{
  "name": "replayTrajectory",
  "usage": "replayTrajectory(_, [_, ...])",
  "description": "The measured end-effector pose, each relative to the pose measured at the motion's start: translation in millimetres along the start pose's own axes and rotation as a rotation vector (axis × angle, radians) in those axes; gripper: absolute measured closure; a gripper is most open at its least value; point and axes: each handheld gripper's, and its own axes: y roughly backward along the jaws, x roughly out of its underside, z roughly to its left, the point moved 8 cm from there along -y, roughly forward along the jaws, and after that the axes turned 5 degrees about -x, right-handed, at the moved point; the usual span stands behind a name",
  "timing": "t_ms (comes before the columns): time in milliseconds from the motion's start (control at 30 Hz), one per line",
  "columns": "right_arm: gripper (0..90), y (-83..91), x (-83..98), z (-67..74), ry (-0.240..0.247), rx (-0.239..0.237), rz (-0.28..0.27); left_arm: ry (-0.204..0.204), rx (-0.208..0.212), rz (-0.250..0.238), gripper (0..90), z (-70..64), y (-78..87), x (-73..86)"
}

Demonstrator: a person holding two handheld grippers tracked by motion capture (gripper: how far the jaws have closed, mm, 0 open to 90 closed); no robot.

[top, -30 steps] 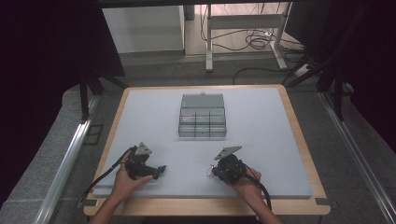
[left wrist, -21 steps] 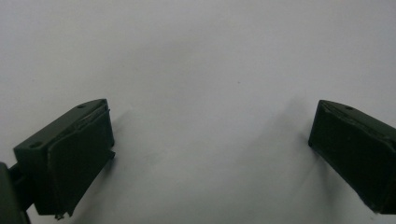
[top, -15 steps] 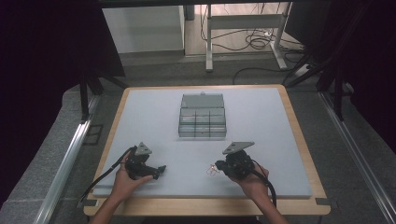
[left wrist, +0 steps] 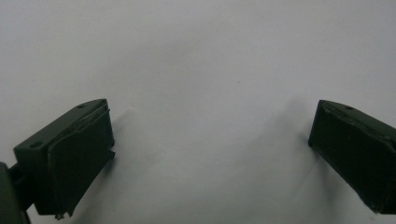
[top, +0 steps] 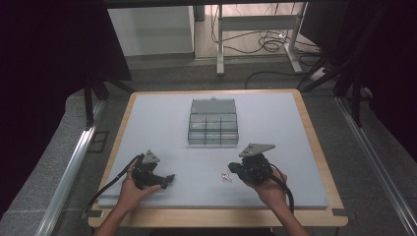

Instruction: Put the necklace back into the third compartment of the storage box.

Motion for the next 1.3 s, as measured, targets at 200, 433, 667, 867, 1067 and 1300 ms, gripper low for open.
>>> replayTrajectory(200, [84.9,5.3,-12.5,-0.1,0.004,0.005,-0.023,-0.004,0.001,0.004,0.0,0.2,0.3,0.3])
replayTrajectory(433, [84.9,21.8,-38.1,2.1,0.031,0.021,-0.07,-0.005,0.002,0.005,0.0,0.2,0.4,0.4])
replayTrajectory(667, [84.9,35.2,-57.5,4.4,0.057,0.035,-0.094,-0.003,0.002,0.005,0.0,0.1,0.4,0.4])
replayTrajectory(867, [84.9,49.5,-71.1,4.6,0.073,0.049,-0.121,0.001,0.001,0.003,0.0,-0.1,0.3,0.2])
replayTrajectory(1067, [84.9,59.6,-81.9,4.5,0.079,0.059,-0.14,-0.004,0.002,0.006,0.0,0.1,0.5,0.5])
replayTrajectory(1300, [84.9,63.9,-92.7,2.2,0.072,0.06,-0.161,-0.004,0.003,0.006,0.0,0.1,0.6,0.5])
